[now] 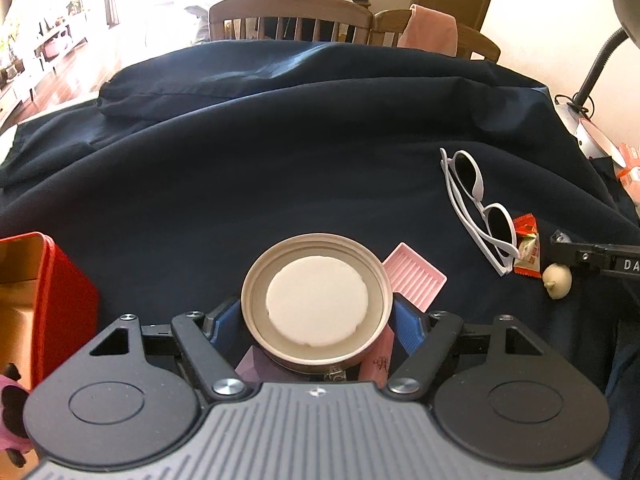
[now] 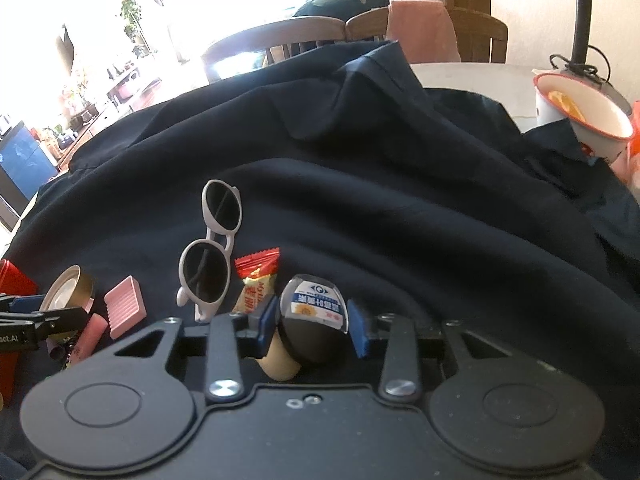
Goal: Organize rigid objects
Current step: 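Grasp the tape roll with the left gripper while the right grasps the black-capped egg toy, then carry the tape roll and egg toy into the tin box and release both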
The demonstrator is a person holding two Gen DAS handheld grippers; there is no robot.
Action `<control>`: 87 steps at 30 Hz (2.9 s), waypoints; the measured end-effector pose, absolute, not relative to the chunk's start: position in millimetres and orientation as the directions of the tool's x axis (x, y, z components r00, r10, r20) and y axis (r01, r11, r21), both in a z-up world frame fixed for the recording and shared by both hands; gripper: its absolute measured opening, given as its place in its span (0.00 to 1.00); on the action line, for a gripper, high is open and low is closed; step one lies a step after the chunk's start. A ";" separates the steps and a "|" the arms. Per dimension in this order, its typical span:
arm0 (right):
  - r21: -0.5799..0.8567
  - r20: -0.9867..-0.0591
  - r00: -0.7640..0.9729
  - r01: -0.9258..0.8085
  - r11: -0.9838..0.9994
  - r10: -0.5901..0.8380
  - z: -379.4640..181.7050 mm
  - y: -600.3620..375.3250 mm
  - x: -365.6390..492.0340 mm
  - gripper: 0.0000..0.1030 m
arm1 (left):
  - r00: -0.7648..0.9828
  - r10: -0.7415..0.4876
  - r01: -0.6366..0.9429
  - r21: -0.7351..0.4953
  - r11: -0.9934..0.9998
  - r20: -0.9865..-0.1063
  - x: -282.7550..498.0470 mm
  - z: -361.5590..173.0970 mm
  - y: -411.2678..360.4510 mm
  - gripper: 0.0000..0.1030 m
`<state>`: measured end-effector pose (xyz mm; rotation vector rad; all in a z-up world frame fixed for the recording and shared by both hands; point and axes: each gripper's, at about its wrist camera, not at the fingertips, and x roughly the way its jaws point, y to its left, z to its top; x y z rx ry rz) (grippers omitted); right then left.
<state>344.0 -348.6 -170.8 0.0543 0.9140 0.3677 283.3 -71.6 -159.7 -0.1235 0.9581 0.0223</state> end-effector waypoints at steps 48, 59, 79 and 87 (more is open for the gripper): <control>0.147 -0.641 0.523 -0.634 0.759 0.561 -61.2 -159.7 168.4 0.36 | 0.673 0.060 -0.174 -0.079 0.982 -0.737 131.9 -65.6 48.8 0.75; 0.127 -0.663 0.485 -0.678 0.724 0.571 -71.2 -92.7 158.6 0.36 | 0.658 0.091 -0.198 -0.055 0.979 -0.747 118.0 -71.2 102.4 0.75; -0.072 -0.729 0.470 -0.776 0.627 0.498 -111.3 -2.2 157.9 0.36 | 0.623 0.021 -0.101 -0.054 0.993 -0.782 188.7 -100.0 139.1 0.75; -0.110 -0.742 0.469 -0.791 0.602 0.480 -124.5 15.0 168.2 0.36 | 0.590 -0.016 -0.087 -0.083 0.993 -0.807 207.5 -116.9 145.6 0.75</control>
